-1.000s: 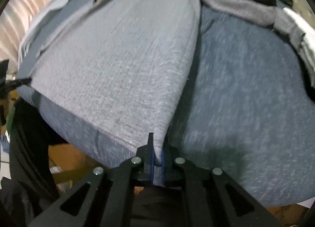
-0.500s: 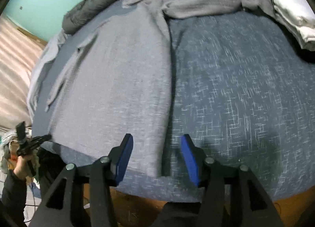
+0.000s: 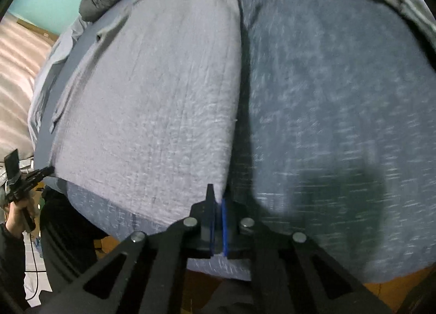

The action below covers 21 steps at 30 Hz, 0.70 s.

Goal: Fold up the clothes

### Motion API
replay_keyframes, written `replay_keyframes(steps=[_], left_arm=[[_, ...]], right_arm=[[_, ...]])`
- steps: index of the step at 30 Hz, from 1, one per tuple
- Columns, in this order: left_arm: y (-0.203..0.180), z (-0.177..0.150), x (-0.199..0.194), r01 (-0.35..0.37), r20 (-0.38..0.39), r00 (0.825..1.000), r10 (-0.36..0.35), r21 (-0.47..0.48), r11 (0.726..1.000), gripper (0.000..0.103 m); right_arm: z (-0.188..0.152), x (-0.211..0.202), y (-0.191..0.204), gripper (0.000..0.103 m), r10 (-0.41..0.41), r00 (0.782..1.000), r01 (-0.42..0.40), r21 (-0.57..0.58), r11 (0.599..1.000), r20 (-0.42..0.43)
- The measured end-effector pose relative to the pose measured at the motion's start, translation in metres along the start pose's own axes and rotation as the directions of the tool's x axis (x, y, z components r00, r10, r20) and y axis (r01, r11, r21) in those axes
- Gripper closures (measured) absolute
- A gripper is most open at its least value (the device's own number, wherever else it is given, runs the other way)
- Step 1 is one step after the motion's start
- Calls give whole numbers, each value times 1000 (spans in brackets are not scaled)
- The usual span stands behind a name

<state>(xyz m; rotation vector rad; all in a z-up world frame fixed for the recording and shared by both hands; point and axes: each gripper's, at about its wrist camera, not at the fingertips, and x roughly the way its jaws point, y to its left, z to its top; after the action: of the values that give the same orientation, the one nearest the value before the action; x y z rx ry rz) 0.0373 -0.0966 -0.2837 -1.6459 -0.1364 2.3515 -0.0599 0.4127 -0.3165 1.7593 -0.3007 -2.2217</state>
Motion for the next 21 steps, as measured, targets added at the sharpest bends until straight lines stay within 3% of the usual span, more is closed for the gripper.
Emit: replay_keyframes(steps=[3,12,21], left_arm=[[0,-3,6,7,-9,1000,-7,7,1000,98],[3,-12,12,-11,-35,999,11,14,1000,98],[2,-14,22,-32,-79,996,35,34,999,97]], right_arm=[[-1,-12,-5,100,-28,999,29,-22,999,19],[-14,21,-3,101,-103,994,100,-65,993,-45],[-9,23,-15,100,-102,994,99,-63,993,-42]])
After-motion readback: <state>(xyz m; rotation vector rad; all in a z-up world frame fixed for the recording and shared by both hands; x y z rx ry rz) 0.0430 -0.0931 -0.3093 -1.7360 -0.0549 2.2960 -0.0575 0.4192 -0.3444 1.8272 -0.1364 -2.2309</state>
